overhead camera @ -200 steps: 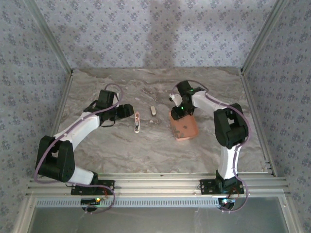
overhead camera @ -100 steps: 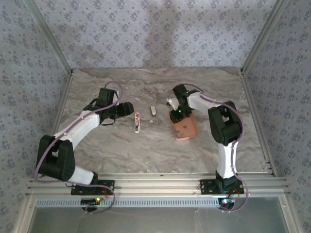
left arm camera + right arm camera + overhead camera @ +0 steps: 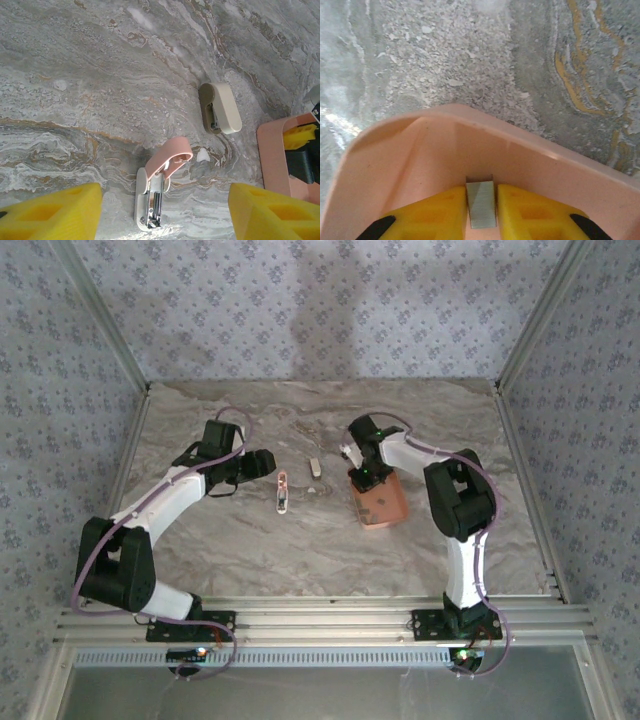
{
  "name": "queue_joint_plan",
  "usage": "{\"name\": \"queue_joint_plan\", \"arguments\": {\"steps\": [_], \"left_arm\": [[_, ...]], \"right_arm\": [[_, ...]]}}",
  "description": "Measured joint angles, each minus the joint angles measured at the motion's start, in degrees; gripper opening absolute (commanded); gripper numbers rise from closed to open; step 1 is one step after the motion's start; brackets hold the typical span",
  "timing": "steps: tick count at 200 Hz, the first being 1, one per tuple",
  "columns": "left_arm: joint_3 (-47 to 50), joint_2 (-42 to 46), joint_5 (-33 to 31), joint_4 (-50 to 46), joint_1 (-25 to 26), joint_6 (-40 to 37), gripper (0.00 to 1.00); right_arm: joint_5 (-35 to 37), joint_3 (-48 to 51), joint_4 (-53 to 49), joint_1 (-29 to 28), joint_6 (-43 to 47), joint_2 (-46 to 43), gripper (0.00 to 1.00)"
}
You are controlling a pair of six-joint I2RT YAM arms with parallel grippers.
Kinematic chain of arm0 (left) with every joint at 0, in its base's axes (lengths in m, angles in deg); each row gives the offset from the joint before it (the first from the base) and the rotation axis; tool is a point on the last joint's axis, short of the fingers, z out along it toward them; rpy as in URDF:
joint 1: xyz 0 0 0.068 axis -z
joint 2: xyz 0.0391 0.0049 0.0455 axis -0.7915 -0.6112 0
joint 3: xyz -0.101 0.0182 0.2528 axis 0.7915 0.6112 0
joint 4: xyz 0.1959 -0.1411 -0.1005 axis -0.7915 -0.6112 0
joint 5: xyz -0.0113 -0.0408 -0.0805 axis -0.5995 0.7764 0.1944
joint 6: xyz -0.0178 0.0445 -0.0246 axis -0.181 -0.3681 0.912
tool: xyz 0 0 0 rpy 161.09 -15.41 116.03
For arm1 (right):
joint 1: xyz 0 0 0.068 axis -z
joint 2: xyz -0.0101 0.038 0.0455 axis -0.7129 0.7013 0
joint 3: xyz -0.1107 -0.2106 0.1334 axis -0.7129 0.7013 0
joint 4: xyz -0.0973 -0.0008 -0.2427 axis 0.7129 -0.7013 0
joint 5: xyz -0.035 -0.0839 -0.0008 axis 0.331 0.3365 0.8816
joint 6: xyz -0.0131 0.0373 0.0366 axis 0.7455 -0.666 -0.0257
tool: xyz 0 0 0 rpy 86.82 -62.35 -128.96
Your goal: Load the staples into the stapler
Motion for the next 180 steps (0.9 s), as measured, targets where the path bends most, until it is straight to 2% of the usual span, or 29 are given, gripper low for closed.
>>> {"name": "queue_joint_plan", "arguments": {"steps": [45, 95, 137, 180], "left_arm": [[0.1, 1.3, -0.2, -0.9, 0.0, 0.0, 0.68], [3.2, 5.9, -0.1, -0.9, 0.0, 0.1, 0.68], [6.6, 7.2, 1.5, -0.3, -0.7, 0.8, 0.69], [13.1, 8.4, 4.8, 2.5, -1.1, 2.7, 0.7]], "right_arm": [[3.9, 2.3, 1.3, -1.2, -3.7, -2.4, 0.19], [6.6, 4.9, 1.2, -2.5, -11.0, -12.8, 0.19], [9.0, 4.9, -0.3, -9.5, -21.0, -19.9, 0.19], [10.1, 4.9, -1.7, -17.7, -33.9, -20.6, 0.18]]}}
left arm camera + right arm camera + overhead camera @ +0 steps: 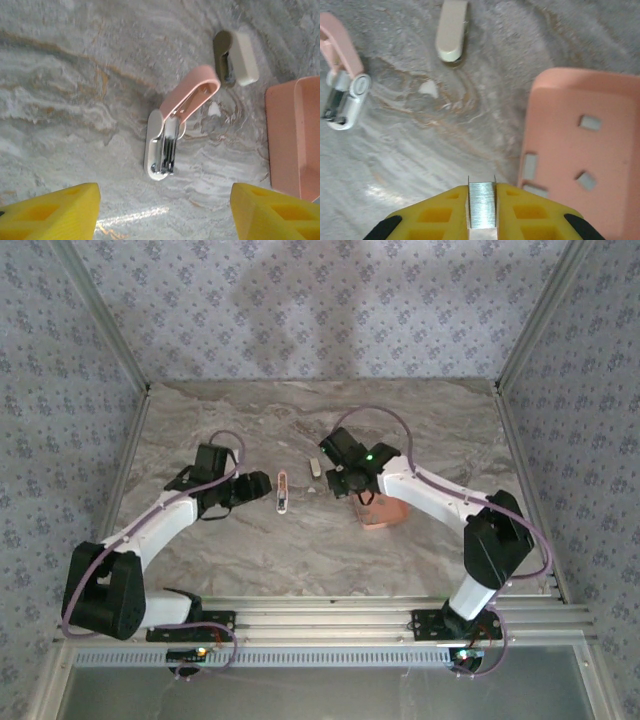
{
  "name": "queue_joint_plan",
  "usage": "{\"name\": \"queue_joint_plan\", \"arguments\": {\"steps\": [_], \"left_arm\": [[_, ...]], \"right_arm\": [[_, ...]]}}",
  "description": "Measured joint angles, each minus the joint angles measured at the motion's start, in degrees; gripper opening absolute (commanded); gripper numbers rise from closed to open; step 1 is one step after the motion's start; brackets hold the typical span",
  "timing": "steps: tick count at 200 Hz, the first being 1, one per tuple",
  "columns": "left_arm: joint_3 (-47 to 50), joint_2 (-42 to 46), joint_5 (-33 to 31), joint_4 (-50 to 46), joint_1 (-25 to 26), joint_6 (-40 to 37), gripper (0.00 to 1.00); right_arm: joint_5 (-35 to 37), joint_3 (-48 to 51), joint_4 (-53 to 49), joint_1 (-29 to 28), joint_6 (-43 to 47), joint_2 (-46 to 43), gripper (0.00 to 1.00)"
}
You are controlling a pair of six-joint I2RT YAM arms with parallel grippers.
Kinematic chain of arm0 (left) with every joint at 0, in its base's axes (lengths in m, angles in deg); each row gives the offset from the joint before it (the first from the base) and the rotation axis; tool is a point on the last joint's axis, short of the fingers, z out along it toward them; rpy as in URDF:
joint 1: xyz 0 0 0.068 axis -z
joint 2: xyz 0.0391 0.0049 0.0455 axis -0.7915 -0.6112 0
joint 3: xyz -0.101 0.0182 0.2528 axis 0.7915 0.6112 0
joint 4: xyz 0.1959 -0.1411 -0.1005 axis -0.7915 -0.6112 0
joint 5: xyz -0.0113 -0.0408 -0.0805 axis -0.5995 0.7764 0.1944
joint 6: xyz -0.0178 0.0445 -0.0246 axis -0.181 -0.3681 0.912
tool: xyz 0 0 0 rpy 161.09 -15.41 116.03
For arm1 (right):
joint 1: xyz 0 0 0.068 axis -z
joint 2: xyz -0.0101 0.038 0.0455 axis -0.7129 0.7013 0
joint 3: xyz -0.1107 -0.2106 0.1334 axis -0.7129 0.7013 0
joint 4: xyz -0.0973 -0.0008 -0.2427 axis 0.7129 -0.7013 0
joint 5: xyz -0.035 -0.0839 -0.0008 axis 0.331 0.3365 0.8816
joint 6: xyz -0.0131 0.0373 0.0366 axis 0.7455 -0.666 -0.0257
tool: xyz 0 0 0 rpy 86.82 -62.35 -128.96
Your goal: Load the staples into the stapler
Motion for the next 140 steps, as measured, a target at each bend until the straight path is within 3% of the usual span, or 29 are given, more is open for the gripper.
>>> {"name": "queue_joint_plan", "arguments": {"steps": [70, 140], "left_arm": [[5.0, 2.7, 2.6, 2.8, -0.8, 0.7, 0.7], [8.2, 6.8, 2.1, 3.0, -1.6, 0.6, 0.7]], "right_arm": [[-0.9, -0.4, -0.2, -4.9, -17.9, 10.5, 0.18], [-4.2, -4.0, -2.9, -5.7, -22.4, 18.6, 0.18]]}}
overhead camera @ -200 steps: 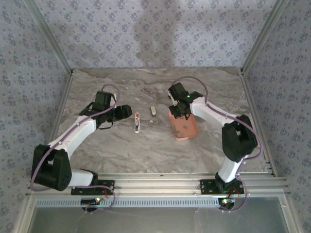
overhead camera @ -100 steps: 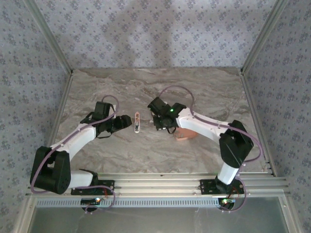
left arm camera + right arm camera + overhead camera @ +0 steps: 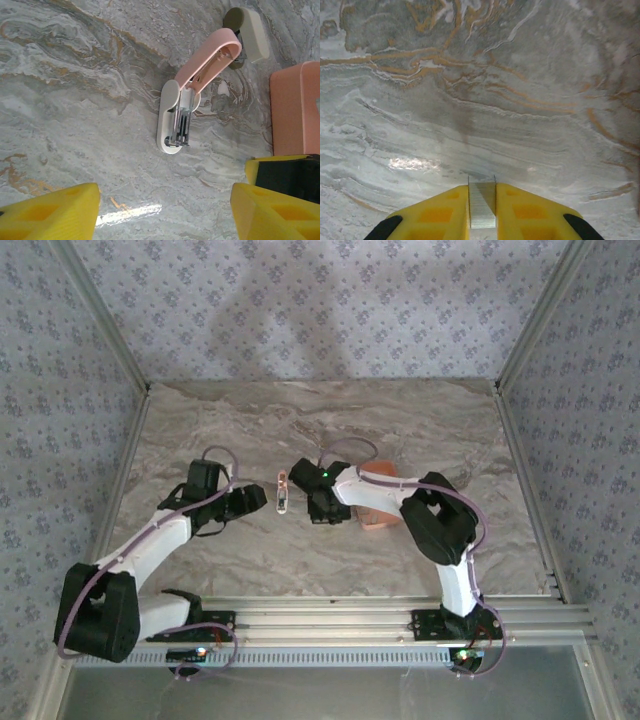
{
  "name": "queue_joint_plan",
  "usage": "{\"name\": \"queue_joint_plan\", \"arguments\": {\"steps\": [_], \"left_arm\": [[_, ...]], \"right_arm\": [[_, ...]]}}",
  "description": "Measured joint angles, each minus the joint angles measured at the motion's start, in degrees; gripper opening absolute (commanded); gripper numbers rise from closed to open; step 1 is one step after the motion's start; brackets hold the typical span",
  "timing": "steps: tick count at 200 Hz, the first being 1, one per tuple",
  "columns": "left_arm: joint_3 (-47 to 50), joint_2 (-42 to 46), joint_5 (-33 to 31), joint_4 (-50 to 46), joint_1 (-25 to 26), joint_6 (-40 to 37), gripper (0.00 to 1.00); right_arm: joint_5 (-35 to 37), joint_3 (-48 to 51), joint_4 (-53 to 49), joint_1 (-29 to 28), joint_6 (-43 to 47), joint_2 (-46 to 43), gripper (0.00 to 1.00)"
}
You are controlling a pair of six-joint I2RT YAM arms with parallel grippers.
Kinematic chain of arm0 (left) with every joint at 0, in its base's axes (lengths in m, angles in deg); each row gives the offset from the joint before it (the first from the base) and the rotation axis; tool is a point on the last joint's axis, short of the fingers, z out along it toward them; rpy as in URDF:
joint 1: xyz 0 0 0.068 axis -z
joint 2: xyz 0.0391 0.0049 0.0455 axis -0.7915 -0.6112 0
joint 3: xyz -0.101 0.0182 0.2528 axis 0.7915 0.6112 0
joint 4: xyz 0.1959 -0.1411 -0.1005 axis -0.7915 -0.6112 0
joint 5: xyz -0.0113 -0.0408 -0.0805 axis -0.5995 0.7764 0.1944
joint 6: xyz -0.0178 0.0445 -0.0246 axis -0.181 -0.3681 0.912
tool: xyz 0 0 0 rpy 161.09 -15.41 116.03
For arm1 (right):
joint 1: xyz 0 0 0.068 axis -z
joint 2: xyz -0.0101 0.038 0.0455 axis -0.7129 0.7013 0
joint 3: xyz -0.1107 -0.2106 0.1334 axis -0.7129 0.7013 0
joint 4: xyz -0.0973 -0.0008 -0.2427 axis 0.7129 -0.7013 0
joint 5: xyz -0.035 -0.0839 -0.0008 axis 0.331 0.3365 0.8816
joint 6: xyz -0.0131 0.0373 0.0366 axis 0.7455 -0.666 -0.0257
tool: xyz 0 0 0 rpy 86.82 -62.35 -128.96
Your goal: Load the staples into the stapler
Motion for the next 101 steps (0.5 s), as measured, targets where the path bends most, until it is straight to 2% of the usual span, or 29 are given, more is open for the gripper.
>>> {"name": "queue_joint_plan", "arguments": {"steps": [33, 66, 101], "left_arm": [[0.1, 0.3, 0.0, 0.0, -0.4, 0.0, 0.7], [0.9, 0.3, 0.0, 0.8, -0.5, 0.0, 0.7], [1.7, 0.3, 0.2, 1.6, -0.7, 0.0, 0.7]], "right_arm": [[-1.0, -2.6, -2.5, -0.4, -0.4, 2.7, 0.21], [-1.4, -5.7, -7.3, -0.9, -0.7, 2.9, 0.37], [-1.0, -10.1, -12.9, -0.9, -0.7, 2.6, 0.41]]}}
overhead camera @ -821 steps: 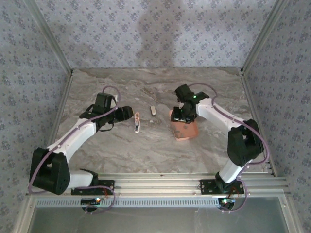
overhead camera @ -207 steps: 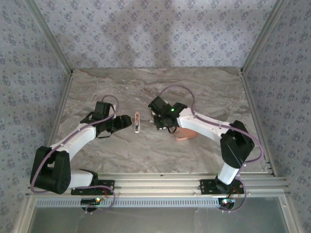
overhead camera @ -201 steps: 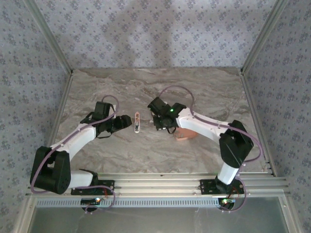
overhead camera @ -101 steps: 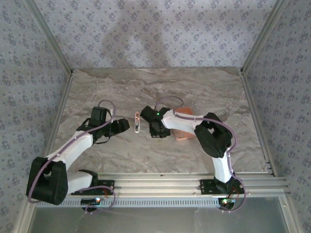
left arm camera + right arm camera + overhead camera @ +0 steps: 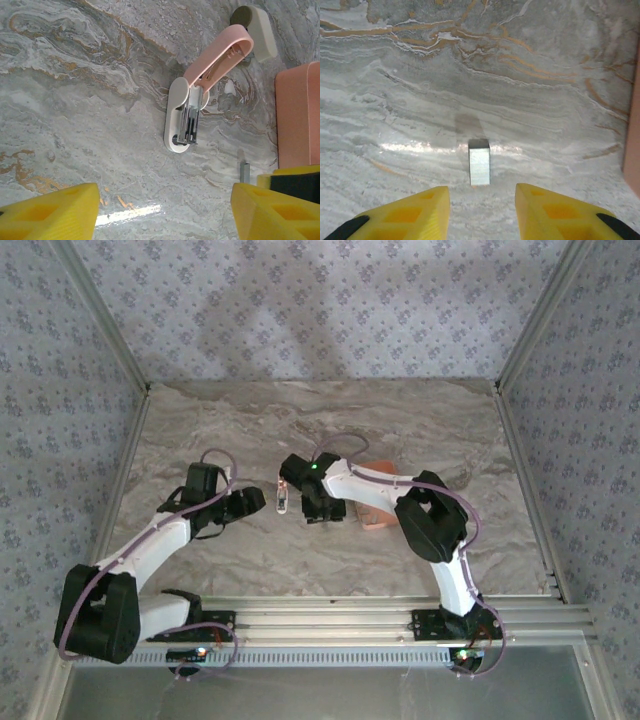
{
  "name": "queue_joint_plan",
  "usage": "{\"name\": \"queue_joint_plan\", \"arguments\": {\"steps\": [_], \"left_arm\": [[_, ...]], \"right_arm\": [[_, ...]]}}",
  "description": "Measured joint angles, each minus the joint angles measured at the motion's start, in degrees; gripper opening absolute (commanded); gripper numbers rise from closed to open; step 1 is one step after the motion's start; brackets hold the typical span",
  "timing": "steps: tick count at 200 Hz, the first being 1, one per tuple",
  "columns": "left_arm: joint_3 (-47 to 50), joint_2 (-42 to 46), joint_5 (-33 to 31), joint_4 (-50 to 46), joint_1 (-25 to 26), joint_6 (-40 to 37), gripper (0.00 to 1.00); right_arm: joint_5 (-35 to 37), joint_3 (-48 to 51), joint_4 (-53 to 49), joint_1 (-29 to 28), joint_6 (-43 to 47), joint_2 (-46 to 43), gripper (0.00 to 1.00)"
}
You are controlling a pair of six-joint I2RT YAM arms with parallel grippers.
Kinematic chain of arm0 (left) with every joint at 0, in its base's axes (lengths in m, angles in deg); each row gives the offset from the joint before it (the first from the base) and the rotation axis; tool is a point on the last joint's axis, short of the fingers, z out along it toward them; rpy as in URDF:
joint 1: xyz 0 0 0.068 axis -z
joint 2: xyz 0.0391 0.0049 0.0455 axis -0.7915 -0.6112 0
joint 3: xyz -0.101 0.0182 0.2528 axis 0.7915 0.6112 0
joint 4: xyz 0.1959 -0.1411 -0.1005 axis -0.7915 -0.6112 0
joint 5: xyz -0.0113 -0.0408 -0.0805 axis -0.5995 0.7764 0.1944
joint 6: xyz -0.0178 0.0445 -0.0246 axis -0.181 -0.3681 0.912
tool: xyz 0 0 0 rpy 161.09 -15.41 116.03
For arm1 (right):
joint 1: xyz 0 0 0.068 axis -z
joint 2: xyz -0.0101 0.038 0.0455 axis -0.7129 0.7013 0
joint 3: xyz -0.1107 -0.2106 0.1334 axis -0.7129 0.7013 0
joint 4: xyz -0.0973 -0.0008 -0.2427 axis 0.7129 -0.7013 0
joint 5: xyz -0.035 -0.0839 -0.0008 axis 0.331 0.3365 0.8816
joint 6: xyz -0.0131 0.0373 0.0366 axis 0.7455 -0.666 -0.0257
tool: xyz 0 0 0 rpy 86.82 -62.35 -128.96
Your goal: Load the staples into the stapler
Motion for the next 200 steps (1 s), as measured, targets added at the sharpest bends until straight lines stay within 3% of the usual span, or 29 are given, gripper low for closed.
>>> {"name": "queue_joint_plan", "arguments": {"steps": [60, 200], "left_arm": [[0.0, 0.0, 0.0, 0.4, -0.2, 0.0, 0.71], [0.0, -1.4, 0.0, 1.5, -0.4, 0.0, 0.71]], "right_arm": [[-3.3, -4.8, -4.8, 2.8, 1.8, 0.3, 0.4], [-8.6, -6.2, -3.9, 4.1, 4.1, 8.2, 0.29]]}}
